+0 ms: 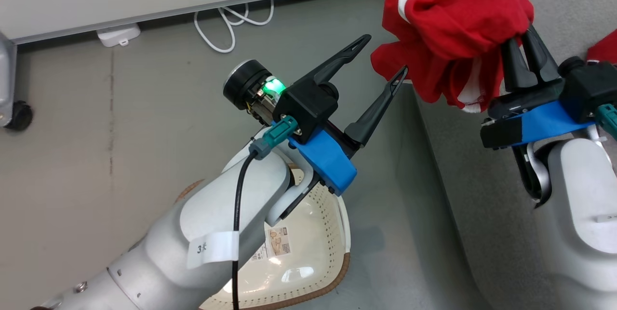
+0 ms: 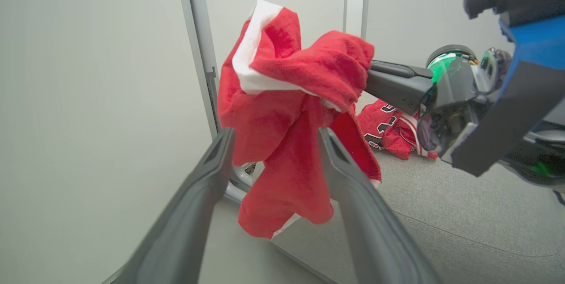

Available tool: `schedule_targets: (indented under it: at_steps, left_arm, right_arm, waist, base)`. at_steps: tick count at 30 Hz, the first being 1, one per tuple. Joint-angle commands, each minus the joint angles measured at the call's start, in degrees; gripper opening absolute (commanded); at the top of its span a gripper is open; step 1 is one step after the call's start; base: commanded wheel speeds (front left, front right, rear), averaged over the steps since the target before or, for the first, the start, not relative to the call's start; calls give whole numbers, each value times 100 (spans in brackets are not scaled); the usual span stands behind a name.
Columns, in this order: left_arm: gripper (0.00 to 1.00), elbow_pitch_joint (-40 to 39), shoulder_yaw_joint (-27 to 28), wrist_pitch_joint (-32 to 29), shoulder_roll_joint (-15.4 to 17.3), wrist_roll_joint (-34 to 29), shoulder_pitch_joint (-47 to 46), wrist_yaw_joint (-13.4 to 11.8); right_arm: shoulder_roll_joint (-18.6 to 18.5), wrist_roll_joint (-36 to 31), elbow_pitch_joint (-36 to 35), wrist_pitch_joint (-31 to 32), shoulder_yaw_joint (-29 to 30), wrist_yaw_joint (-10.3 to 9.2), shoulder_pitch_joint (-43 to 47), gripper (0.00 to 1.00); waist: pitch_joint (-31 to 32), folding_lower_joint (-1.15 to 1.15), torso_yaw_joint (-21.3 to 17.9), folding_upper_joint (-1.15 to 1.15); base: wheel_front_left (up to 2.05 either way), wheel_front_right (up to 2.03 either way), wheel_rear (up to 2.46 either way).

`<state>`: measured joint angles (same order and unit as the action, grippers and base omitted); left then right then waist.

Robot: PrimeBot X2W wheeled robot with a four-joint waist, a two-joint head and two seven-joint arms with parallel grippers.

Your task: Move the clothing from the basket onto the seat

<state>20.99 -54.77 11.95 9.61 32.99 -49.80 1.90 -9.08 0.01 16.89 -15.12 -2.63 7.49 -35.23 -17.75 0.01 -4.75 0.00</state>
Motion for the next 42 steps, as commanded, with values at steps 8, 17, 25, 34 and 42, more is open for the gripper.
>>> schedule_targets:
  at_steps: [8, 17, 25, 34, 42]
  left_arm:
    - [100, 117, -233, 35, 13, -167, -87, 68]
    - [100, 242, -478, 40, -47, -217, 49, 161]
    - [100, 331, -650, 40, -89, -232, 98, 208]
    - [100, 402, -798, 83, -175, -234, 161, 252]
    - [100, 455, -800, 130, -171, -192, 108, 257]
  right_arm:
    - [101, 89, -264, -5, 528, 1, 333, 0]
    - [170, 161, -509, -5, 928, 1, 777, 0]
    - [285, 222, -740, -5, 1414, 1, 1300, 0]
    - [401, 289, -918, -5, 1753, 1, 1787, 0]
    - [494, 325, -969, -5, 1789, 1, 1911, 0]
  waist:
    - [-309, -1, -600, 0]
    - [-388, -1, -1026, 0]
    - [-431, -1, -1342, 0]
    - [-406, -1, -1477, 0]
    - [-392, -1, -1542, 0]
  base:
    - [0, 0, 0]
    - [0, 0, 0]
    - [0, 0, 0]
    - [0, 0, 0]
    - [0, 0, 0]
